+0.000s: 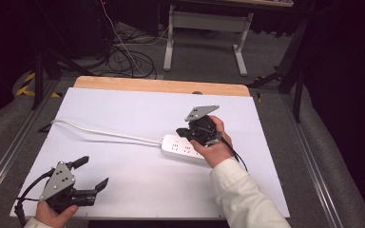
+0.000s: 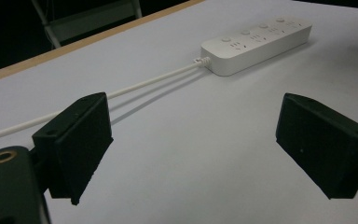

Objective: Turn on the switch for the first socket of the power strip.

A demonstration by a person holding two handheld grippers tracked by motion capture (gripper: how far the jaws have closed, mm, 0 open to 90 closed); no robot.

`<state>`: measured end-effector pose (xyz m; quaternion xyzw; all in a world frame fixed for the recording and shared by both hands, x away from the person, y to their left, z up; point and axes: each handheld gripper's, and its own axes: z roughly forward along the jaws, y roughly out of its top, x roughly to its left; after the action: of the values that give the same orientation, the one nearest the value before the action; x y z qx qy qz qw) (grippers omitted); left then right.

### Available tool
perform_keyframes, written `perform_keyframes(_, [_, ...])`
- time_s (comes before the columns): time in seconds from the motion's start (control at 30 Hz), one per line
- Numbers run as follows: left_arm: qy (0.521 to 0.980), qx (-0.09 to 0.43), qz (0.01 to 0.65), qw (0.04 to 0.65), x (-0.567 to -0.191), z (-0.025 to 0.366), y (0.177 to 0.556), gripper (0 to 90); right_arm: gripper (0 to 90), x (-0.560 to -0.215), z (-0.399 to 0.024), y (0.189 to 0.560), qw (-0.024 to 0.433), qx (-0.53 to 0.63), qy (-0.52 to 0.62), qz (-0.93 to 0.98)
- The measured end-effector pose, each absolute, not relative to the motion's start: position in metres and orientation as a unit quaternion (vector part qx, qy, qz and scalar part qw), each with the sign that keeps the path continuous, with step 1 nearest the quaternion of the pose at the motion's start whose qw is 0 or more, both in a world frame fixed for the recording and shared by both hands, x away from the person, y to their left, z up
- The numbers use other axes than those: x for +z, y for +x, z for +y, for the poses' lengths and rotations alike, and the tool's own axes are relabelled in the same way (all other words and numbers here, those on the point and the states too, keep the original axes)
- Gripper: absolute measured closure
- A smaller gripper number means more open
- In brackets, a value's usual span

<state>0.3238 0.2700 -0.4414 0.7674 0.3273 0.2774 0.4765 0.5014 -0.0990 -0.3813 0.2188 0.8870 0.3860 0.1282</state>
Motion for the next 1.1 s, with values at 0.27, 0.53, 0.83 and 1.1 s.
perform_keyframes(0.27, [0.769, 0.275, 0.328, 0.476, -0.442, 0.27, 0.324, 11.2, 90.0, -0.39, -0.092, 0.513, 0.119, 0.366, 0.239, 0.891])
perform_keyframes(0.53, [0.769, 0.274, 0.328, 0.476, -0.442, 0.27, 0.324, 11.3, 90.0, -0.405, -0.084, 0.523, 0.117, 0.342, 0.251, 0.898])
perform_keyframes(0.83, [0.769, 0.273, 0.328, 0.476, -0.442, 0.27, 0.324, 11.7, 90.0, -0.417, -0.082, 0.533, 0.109, 0.321, 0.271, 0.901])
perform_keyframes(1.1, [0.769, 0.275, 0.327, 0.476, -0.442, 0.27, 0.324, 11.8, 90.0, -0.426, -0.077, 0.536, 0.108, 0.304, 0.274, 0.906])
